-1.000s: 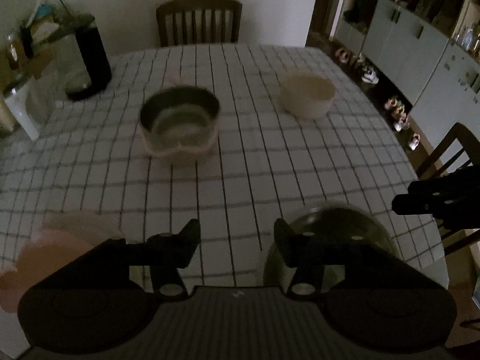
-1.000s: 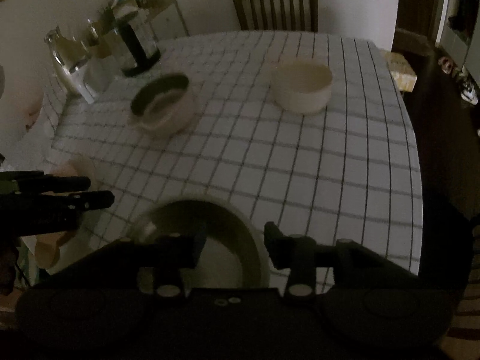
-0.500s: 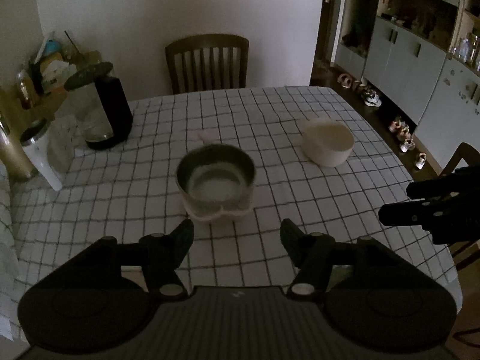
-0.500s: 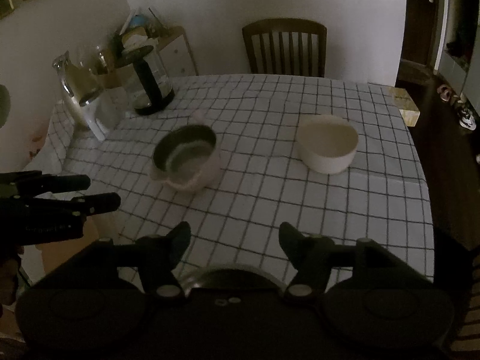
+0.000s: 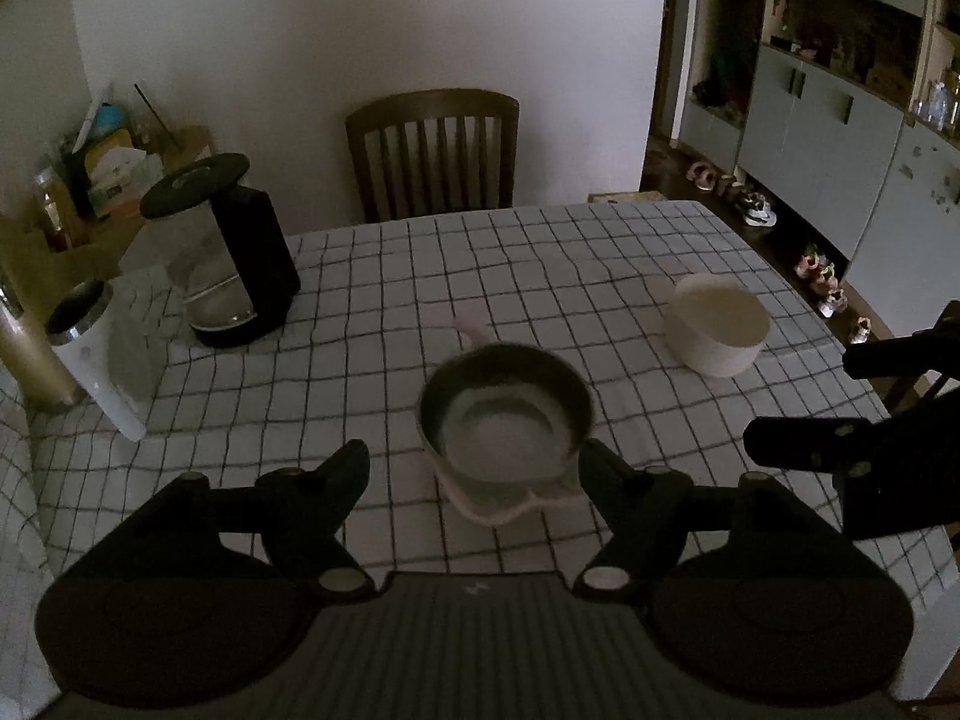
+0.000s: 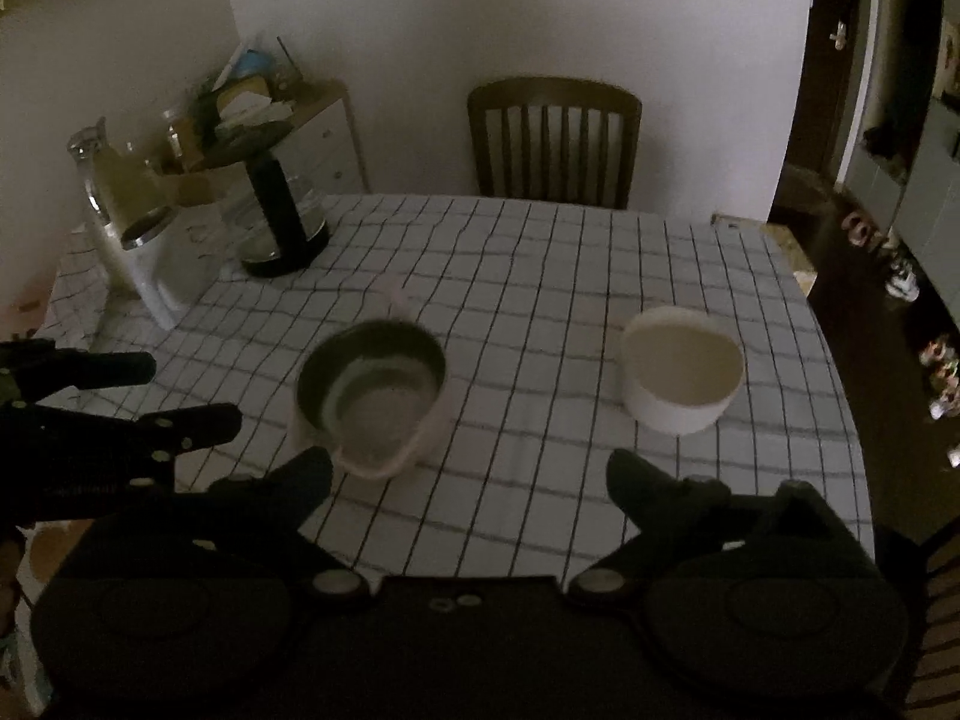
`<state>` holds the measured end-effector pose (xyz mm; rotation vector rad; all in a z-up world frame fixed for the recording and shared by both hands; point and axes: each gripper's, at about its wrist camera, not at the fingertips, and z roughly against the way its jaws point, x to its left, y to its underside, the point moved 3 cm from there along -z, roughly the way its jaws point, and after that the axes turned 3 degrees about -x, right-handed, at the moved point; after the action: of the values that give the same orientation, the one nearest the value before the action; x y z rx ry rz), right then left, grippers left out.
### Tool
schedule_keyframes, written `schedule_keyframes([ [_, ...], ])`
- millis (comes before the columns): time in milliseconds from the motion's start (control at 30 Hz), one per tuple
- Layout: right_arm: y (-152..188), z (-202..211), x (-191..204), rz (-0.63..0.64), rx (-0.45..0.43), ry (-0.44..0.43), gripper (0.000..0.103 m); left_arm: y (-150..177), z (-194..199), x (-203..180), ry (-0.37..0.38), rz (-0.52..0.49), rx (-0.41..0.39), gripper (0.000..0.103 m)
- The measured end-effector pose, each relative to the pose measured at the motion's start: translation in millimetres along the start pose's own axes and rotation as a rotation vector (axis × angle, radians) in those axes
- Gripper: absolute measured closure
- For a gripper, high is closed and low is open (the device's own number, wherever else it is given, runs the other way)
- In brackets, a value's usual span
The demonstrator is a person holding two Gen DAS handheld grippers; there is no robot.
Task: Organize plates and bowls
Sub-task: 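Move both grippers to the dark bowl with pink base and grasp its rim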
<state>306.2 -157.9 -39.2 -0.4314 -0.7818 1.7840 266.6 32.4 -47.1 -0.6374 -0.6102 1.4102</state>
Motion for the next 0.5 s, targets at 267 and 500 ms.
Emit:
schedule_keyframes([
  [267, -12, -32, 21, 0.067, -0.046, 0.077, 0.001, -16, -43, 22, -0.021, -0.031, 0.008, 0.026],
  [500, -19, -73, 21, 0.03, -0.004, 0.102, 0.007, -21, -87, 34, -0.02, -0.055, 0.044, 0.026],
])
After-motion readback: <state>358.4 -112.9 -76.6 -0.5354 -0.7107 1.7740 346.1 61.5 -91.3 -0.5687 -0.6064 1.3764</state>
